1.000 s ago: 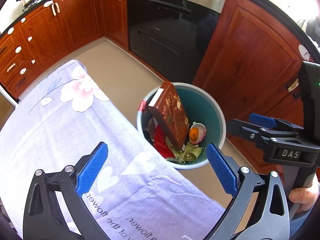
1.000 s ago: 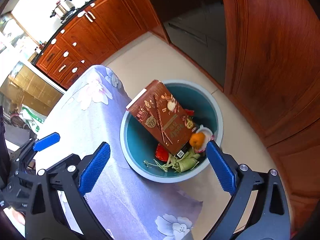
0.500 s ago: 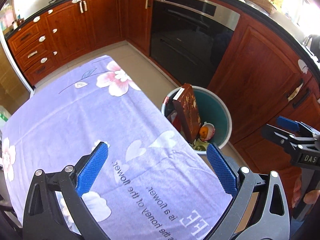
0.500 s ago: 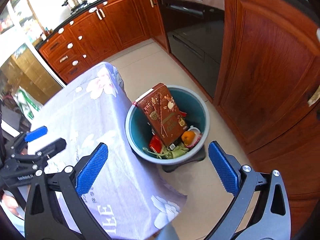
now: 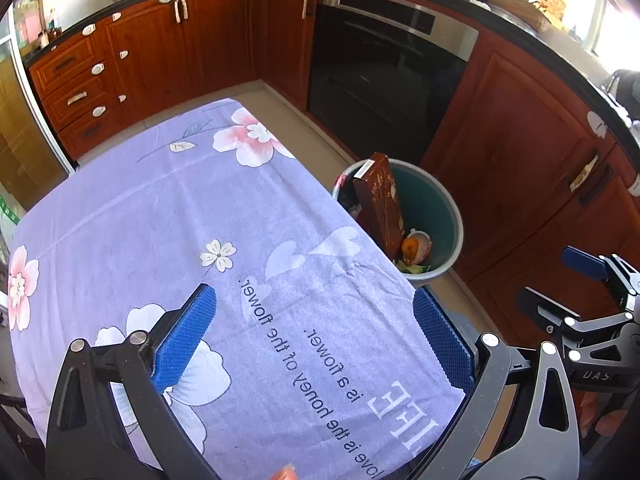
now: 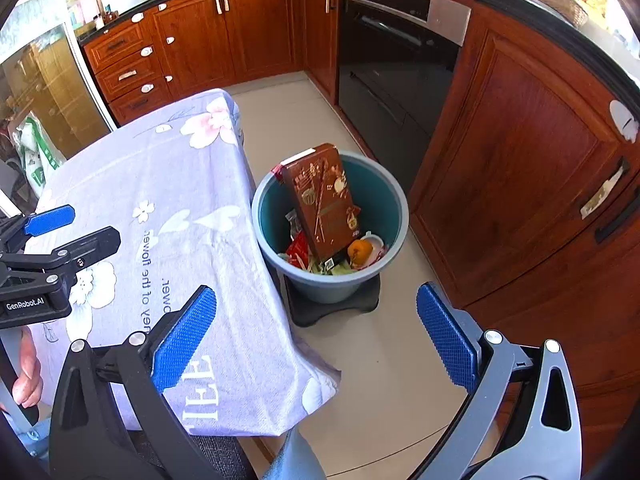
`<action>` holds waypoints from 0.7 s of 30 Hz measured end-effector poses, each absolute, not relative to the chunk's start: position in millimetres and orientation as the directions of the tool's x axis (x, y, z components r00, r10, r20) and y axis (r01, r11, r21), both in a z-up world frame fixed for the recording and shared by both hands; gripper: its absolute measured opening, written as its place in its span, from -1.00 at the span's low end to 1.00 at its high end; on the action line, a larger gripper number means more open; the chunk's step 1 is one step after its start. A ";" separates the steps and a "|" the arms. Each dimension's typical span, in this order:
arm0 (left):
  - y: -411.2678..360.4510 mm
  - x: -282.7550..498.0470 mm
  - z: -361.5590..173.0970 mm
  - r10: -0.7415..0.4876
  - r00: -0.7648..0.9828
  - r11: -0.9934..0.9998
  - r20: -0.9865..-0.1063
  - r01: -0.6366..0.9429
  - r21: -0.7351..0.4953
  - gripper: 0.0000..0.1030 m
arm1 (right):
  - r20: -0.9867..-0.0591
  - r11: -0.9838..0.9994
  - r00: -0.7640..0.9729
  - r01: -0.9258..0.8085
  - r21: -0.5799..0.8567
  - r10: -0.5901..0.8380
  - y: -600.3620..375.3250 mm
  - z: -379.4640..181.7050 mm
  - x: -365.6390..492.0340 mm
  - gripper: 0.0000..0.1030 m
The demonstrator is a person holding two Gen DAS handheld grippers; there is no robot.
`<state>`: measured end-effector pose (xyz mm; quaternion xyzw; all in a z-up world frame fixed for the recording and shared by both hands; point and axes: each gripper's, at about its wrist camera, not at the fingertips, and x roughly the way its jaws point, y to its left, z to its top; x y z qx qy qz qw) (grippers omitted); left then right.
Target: Collect trash
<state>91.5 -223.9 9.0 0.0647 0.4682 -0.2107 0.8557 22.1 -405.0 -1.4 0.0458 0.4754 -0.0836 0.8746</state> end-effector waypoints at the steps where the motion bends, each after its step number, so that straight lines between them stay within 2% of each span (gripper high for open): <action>1: -223.7 89.7 8.6 -0.300 0.474 0.903 -0.828 0.422 -0.086 0.92 | -0.842 0.981 0.531 0.193 0.004 -0.101 -404.6 -2.8 20.6 0.87; 21: -216.0 96.0 -7.9 -0.281 0.439 0.916 -0.853 0.388 -0.102 0.92 | -0.873 0.980 0.483 0.197 0.025 -0.075 -399.5 -24.3 33.1 0.87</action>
